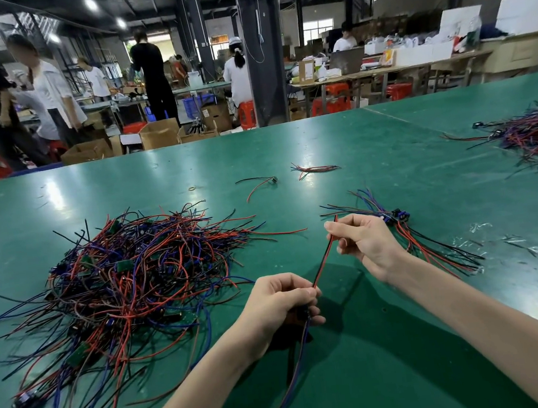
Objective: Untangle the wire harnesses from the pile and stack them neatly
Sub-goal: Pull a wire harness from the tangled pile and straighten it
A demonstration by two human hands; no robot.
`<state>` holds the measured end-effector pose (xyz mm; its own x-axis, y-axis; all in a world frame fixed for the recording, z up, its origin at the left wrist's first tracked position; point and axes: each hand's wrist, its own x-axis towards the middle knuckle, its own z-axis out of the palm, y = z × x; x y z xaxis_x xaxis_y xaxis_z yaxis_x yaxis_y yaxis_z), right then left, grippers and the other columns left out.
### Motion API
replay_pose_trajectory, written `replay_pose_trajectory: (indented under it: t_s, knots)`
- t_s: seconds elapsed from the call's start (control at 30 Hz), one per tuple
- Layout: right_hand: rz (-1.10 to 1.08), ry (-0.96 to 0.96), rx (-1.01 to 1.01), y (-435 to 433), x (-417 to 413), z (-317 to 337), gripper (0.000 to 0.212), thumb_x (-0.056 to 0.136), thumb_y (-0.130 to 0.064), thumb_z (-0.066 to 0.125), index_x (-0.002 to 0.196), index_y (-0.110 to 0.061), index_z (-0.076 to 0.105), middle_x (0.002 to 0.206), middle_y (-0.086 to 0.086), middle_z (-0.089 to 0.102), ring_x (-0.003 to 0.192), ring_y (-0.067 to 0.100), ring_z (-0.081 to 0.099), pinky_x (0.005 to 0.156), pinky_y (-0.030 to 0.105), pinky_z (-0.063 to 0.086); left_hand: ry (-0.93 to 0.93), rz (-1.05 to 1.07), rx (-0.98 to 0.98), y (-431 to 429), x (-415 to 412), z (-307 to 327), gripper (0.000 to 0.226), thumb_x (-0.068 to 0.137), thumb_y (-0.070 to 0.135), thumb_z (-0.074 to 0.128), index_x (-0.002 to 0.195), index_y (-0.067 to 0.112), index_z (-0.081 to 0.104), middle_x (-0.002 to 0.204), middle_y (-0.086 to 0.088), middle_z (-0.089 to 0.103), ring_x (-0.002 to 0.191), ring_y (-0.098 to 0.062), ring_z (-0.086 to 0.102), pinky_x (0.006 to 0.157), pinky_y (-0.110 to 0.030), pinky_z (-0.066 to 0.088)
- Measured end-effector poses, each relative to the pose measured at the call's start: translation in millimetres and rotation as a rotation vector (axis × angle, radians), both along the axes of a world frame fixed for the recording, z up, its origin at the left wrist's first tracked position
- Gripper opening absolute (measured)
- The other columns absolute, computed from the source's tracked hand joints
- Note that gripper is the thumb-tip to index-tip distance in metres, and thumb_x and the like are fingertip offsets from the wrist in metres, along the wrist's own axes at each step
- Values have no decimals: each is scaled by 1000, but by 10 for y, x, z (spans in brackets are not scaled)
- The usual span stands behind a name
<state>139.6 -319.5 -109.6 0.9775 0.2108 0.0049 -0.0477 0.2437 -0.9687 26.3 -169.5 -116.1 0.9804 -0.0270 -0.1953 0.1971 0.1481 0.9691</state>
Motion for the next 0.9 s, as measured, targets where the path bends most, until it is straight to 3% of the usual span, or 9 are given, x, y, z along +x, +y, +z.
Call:
replay_pose_trajectory:
  t_s: [0.33, 0.5, 0.7, 0.9]
  knots:
    - [-4, 32, 8, -21, -5, 15, 15, 78, -3, 72, 69, -3, 60, 55, 2, 64, 39, 6, 43, 43, 17, 42, -12, -8, 18, -10, -9, -15, 13, 86, -10, 57, 75, -4, 60, 67, -14, 59, 50, -15, 58, 55, -29, 56]
    - [20, 71, 46, -49, 1, 23, 7, 79, 0, 69, 76, 4, 64, 62, 11, 68, 43, 8, 51, 43, 18, 45, -14, -9, 31, -5, -4, -25, 15, 85, -9, 59, 73, -3, 63, 67, -15, 59, 51, -16, 58, 54, -29, 56]
    - [60, 59, 37, -67, -1, 9, 9, 85, 1, 61, 80, 0, 68, 65, 8, 70, 49, 6, 58, 50, 17, 50, -12, -19, 39, -9, -5, -24, 10, 85, -10, 57, 77, -6, 62, 62, -10, 61, 51, -16, 58, 55, -29, 56]
    - [18, 63, 45, -26, -8, 17, 7, 83, 2, 64, 77, 0, 62, 57, 7, 67, 42, 6, 52, 46, 17, 47, -15, -14, 21, -13, 3, -9, 9, 85, -11, 57, 77, -6, 60, 60, -9, 61, 50, -15, 58, 54, -29, 56]
